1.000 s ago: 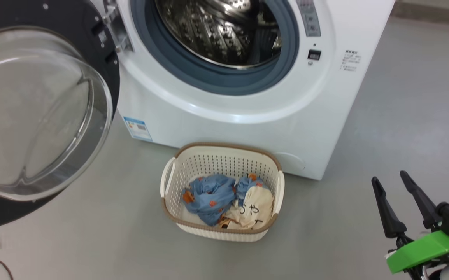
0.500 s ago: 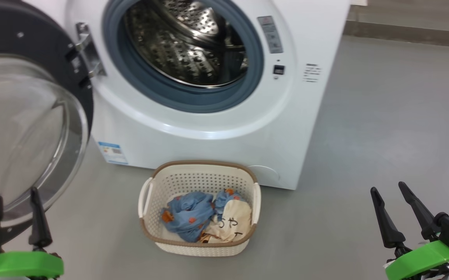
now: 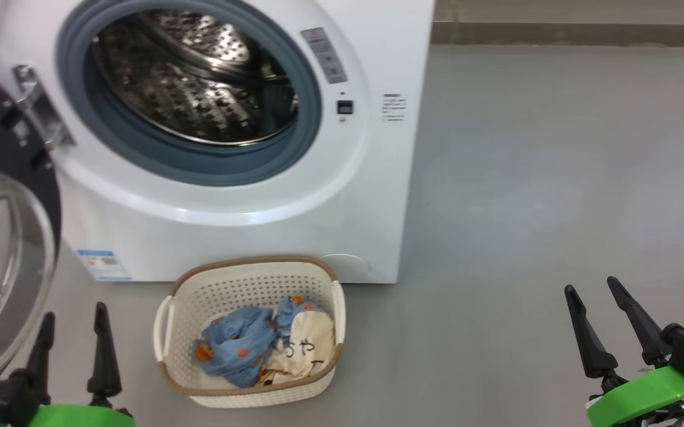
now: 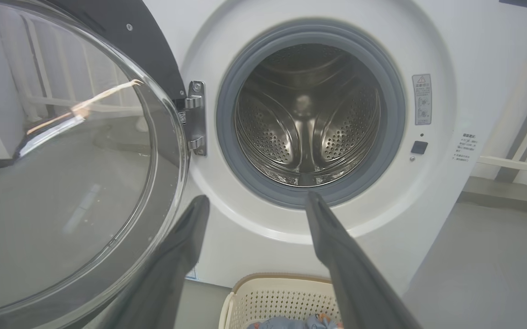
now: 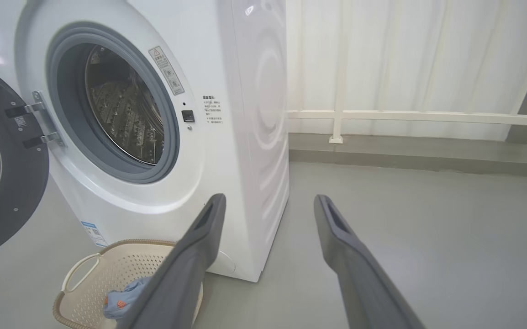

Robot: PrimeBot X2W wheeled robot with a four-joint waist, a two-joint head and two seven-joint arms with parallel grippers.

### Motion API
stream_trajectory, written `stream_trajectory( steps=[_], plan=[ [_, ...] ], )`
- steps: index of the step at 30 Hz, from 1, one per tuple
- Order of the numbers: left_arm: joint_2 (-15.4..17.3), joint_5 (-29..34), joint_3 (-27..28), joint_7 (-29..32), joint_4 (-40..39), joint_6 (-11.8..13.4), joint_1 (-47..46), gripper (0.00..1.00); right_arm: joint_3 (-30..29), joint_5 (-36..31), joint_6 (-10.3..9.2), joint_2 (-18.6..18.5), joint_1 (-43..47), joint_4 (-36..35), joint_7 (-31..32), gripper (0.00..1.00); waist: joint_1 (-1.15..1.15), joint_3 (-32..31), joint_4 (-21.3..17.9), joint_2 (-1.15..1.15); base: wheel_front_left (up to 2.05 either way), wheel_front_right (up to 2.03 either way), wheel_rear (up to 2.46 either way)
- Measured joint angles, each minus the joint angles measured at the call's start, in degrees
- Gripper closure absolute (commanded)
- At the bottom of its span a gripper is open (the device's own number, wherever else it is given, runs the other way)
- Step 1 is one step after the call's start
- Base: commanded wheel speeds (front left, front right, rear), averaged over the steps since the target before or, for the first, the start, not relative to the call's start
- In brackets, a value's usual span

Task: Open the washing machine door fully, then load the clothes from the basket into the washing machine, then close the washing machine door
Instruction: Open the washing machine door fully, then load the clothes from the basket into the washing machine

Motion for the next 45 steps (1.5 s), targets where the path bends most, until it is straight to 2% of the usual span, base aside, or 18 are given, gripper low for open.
stream_trajectory(
  steps=[16, 33, 45],
  plan=[
    [-1.2, -1.7, -2.6, 0.0, -1.9, 0.0, 2.2, 0.00, -0.5, 0.0, 0.00, 0.2, 0.0, 0.0, 0.0, 0.00, 0.00, 0.3, -8.0, 0.00, 0.00, 0.00, 0.00],
    [-1.1, -3.9, -3.5, 0.0, -2.3, 0.0, 3.1, 0.00, -1.5, 0.0, 0.00, 0.3, 0.0, -0.2, 0.0, 0.00, 0.00, 0.4, -9.1, 0.00, 0.02, -0.06, 0.04],
    [-0.7, -4.8, -4.3, 0.0, -2.3, 0.0, 3.1, 0.00, -1.4, 0.0, 0.00, 0.3, 0.0, -0.2, 0.0, 0.00, -0.01, 0.4, -8.8, 0.00, 0.47, -1.76, 1.29]
  ],
)
